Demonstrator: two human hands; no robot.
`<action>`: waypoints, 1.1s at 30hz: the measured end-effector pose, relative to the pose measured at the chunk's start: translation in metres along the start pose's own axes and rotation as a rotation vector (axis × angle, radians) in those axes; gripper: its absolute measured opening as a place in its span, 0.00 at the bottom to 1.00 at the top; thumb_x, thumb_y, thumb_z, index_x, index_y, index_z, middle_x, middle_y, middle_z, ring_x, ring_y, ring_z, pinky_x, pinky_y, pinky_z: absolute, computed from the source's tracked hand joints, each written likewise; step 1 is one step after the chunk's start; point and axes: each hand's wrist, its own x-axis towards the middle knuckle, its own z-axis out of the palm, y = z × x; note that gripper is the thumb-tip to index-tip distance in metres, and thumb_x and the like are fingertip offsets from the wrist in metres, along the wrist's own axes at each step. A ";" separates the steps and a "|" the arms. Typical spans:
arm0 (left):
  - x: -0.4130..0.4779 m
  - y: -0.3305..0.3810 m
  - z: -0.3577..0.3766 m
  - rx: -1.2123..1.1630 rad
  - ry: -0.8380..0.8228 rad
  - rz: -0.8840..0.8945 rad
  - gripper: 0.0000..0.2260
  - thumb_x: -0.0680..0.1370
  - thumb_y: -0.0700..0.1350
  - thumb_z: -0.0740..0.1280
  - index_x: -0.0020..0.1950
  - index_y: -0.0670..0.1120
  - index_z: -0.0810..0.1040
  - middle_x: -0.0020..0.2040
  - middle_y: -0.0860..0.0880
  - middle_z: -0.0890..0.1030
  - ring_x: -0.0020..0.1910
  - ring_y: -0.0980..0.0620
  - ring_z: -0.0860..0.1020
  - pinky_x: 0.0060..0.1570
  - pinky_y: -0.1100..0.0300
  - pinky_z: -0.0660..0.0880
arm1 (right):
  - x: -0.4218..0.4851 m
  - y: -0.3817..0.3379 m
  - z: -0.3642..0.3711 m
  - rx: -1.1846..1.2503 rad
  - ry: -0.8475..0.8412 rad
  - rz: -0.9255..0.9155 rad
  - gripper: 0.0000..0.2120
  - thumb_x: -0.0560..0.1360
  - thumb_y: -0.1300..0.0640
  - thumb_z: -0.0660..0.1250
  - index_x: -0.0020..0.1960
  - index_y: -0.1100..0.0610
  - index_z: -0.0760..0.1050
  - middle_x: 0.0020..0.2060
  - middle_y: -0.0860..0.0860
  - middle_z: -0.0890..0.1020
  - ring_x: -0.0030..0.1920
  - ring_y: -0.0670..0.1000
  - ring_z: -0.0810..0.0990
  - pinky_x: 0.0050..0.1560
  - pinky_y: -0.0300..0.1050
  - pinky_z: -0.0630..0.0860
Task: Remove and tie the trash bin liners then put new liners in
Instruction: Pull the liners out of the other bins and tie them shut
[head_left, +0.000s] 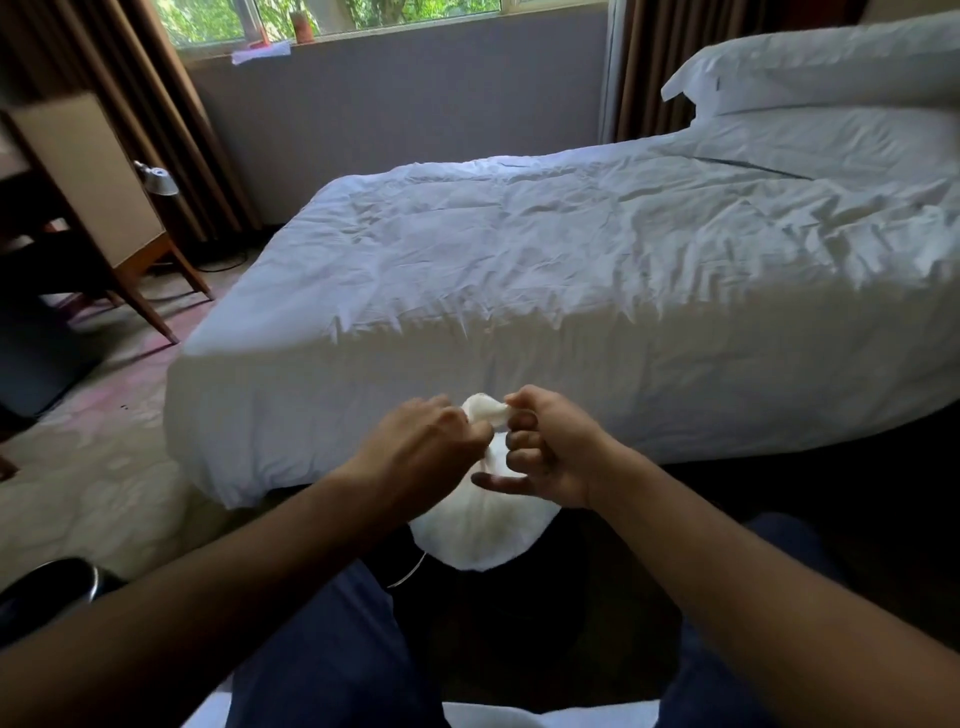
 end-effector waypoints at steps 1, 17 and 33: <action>0.001 -0.003 -0.001 0.063 0.095 0.055 0.04 0.75 0.41 0.68 0.41 0.46 0.76 0.37 0.45 0.73 0.36 0.43 0.73 0.31 0.53 0.66 | 0.002 0.001 -0.001 0.014 0.001 -0.010 0.25 0.80 0.53 0.58 0.25 0.51 0.64 0.24 0.48 0.62 0.21 0.47 0.66 0.61 0.62 0.79; 0.007 -0.008 0.027 -0.735 0.109 -0.161 0.10 0.79 0.52 0.61 0.40 0.49 0.75 0.34 0.55 0.72 0.32 0.56 0.69 0.36 0.57 0.67 | 0.020 0.009 -0.008 -0.143 0.132 -0.330 0.18 0.80 0.64 0.62 0.30 0.59 0.68 0.26 0.57 0.71 0.28 0.55 0.76 0.47 0.58 0.83; 0.009 0.038 0.016 -2.396 0.070 -0.955 0.17 0.82 0.39 0.56 0.64 0.45 0.81 0.51 0.50 0.85 0.33 0.54 0.75 0.38 0.60 0.66 | 0.013 0.012 -0.032 -1.168 0.482 -0.903 0.14 0.77 0.41 0.62 0.48 0.49 0.82 0.40 0.46 0.85 0.43 0.48 0.83 0.43 0.47 0.78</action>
